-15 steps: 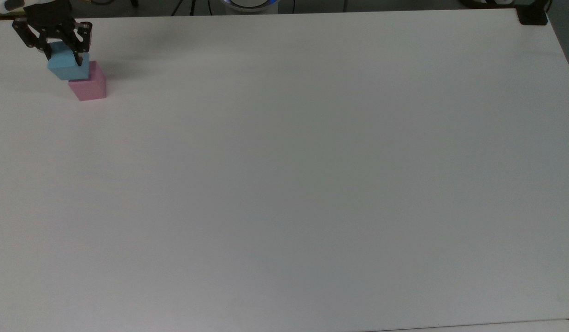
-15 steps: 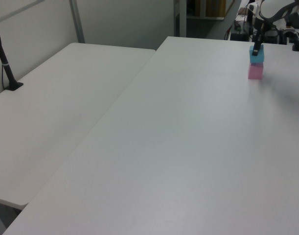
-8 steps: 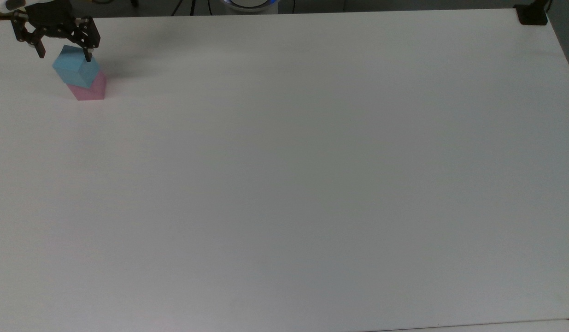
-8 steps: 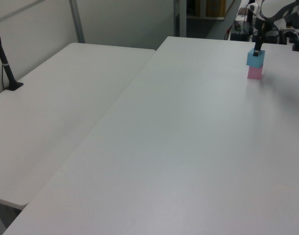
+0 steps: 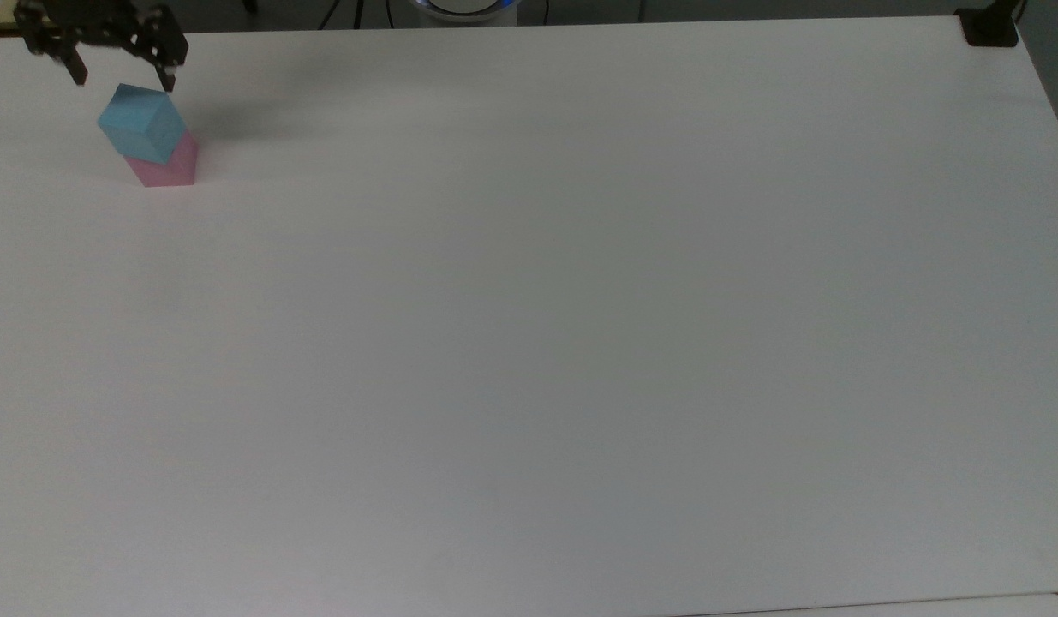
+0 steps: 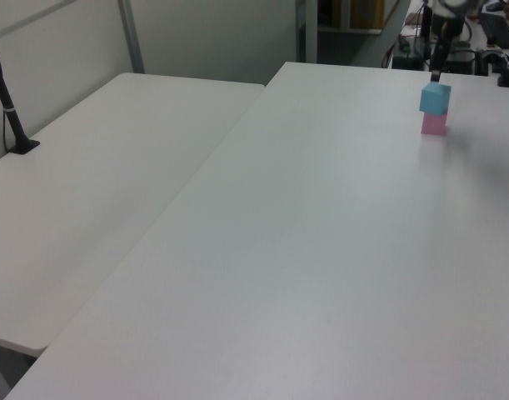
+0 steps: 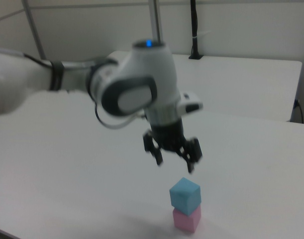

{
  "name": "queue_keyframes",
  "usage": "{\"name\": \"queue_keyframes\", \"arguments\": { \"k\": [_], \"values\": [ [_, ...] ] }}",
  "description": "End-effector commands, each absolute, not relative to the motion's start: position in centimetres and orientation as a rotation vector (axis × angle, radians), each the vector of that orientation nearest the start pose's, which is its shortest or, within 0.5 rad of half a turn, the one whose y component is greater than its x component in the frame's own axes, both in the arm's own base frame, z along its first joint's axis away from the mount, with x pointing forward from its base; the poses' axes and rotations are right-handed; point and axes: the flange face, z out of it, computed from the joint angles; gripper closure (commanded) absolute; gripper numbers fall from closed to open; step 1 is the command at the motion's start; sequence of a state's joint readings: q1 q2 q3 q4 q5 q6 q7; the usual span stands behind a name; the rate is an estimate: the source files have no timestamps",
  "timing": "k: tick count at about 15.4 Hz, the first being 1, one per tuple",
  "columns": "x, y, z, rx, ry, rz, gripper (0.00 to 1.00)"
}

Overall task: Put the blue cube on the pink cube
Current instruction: 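Open the gripper and raise it away from the stacked cubes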

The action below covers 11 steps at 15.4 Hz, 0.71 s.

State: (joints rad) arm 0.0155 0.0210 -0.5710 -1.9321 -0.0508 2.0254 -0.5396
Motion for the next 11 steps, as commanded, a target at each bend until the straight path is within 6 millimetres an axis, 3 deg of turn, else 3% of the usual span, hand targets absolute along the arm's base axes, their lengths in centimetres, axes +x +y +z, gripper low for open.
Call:
{"name": "queue_keyframes", "arguments": {
  "k": [1,3,6,9,11],
  "values": [
    [49.5,-24.8,56.1,-3.18,-0.006,0.009,0.0],
    [50.9,-20.0,59.1,-3.183,-0.005,0.038,0.0],
    [50.5,-15.6,61.9,-3.178,-0.067,0.06,0.0],
    [49.7,-15.8,63.9,-3.181,0.021,-0.003,0.0],
    [49.7,-15.4,64.0,-3.173,0.013,0.023,0.0]
  ]
}}
